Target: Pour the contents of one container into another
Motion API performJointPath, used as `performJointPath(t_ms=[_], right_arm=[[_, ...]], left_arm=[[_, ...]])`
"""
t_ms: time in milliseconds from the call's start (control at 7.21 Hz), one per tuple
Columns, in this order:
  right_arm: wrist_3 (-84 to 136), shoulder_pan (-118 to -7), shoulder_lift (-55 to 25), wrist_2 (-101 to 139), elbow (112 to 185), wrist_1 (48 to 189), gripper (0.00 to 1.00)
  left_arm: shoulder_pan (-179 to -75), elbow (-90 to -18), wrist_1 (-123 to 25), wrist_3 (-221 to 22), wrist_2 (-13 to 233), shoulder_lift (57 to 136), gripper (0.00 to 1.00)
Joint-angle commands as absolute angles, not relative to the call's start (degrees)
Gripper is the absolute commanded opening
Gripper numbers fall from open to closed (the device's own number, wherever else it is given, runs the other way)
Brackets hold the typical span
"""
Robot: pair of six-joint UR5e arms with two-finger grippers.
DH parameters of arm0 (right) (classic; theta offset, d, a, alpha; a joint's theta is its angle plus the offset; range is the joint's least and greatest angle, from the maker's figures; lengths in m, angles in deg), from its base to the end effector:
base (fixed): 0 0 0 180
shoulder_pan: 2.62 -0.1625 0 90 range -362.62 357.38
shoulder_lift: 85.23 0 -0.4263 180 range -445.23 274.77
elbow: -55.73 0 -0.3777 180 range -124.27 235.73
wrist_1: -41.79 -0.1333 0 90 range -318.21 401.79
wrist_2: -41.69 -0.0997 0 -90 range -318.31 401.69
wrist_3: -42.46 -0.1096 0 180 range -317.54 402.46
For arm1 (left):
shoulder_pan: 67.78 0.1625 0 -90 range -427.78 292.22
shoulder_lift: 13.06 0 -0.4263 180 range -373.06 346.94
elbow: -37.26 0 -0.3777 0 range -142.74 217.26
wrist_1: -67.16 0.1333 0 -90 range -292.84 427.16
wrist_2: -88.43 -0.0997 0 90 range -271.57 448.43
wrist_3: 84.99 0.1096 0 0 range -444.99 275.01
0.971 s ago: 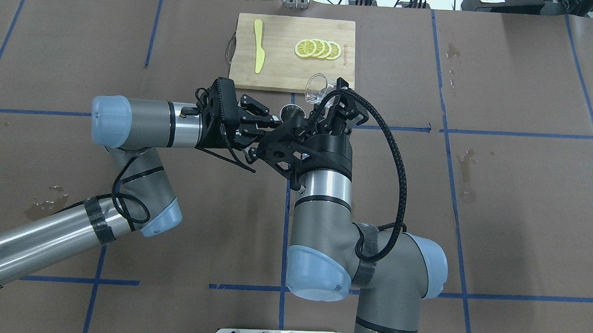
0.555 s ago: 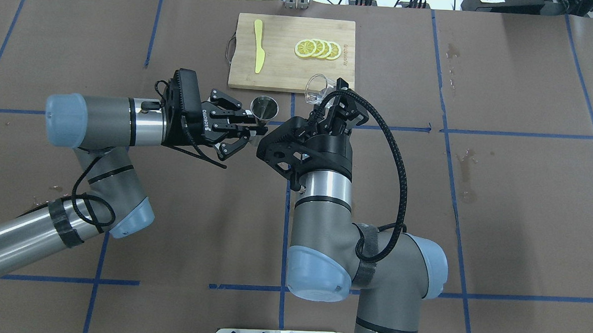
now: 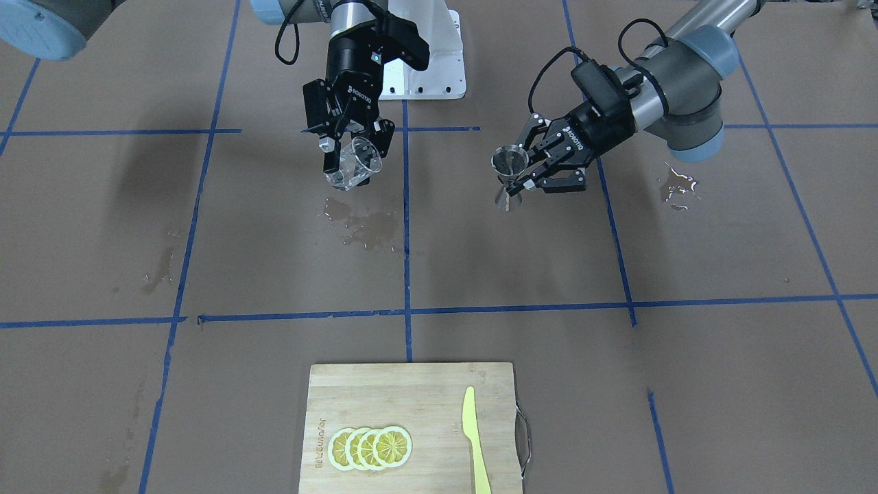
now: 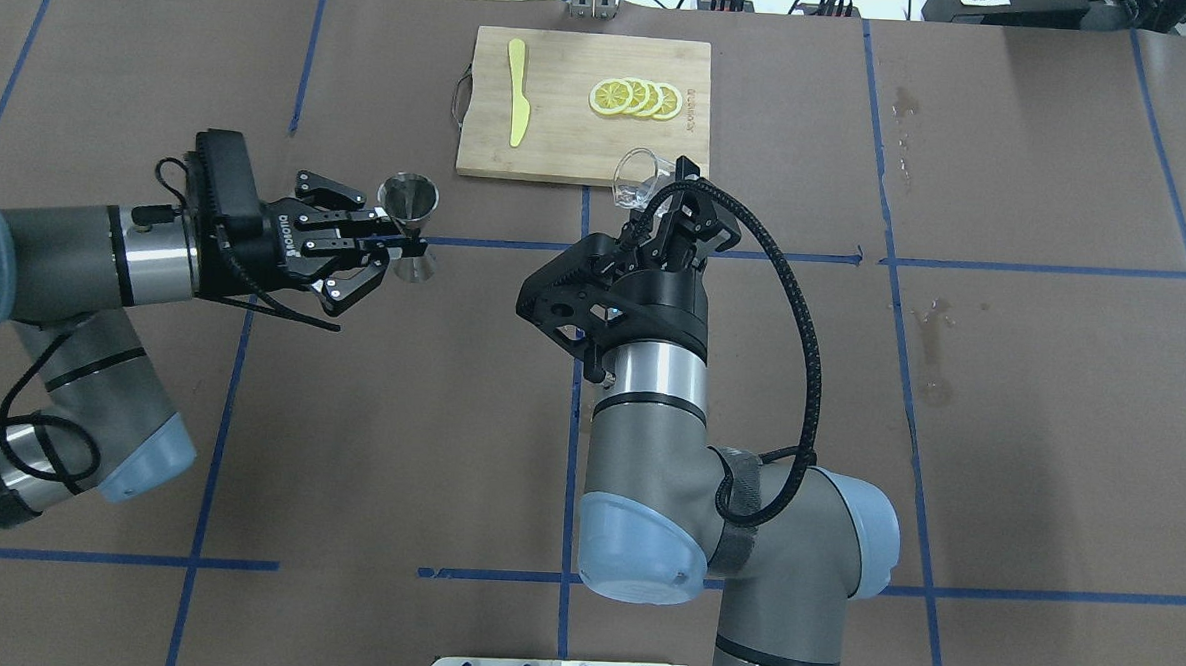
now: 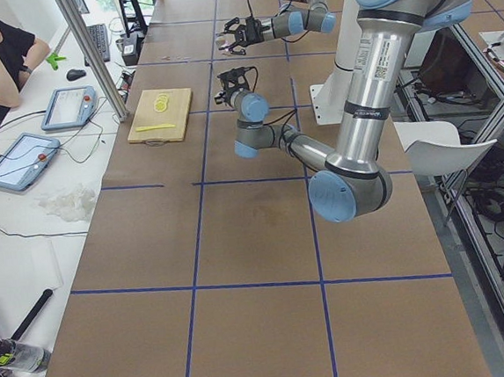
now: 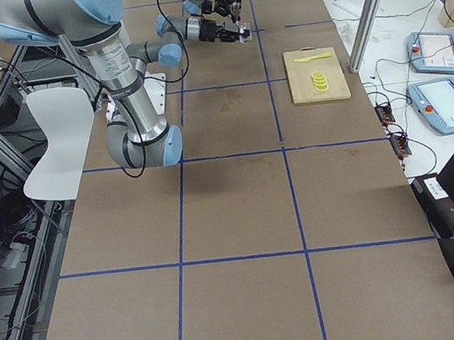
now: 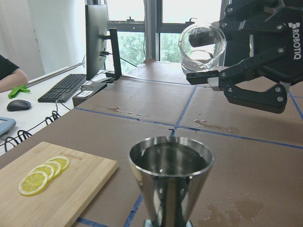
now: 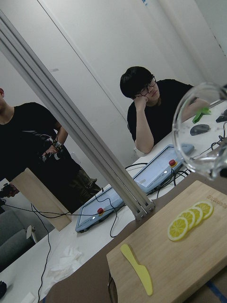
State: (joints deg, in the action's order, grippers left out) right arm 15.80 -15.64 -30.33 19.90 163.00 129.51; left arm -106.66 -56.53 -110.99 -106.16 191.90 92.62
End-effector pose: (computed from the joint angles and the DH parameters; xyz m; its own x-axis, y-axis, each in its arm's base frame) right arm -0.4991 -0.3567 0.1544 0.9871 -0.1122 -0.1141 0.1352 0.2022 0.9700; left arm 0.3548 -0.4246 0.3198 0.3230 0.9045 -0.2784 0.3778 0.1465 0.9142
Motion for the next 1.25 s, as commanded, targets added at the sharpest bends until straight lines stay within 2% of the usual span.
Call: performJointPath(t_ms=[0,555,693,1109], right_arm=[[15.83,-15.72,-30.3,19.9,163.04,129.51,0.0],[15.83,-15.72,-28.72,19.9,164.7,129.51,0.0],[15.83,-15.63,-28.63,19.9,164.8,129.51,0.0],[15.83,-15.63,-28.45,19.9,165.06,129.51,0.0]], left_arm=[[-106.71,-58.98,-117.19,-107.75,184.19,84.53,0.0],[-105.75,-63.29,-121.35,-119.35,160.73,70.73,0.0],[-103.83,-63.29,-121.62,-119.62,155.9,69.4,0.0],[-87.87,-63.47,-121.1,-124.01,129.9,68.86,0.0]])
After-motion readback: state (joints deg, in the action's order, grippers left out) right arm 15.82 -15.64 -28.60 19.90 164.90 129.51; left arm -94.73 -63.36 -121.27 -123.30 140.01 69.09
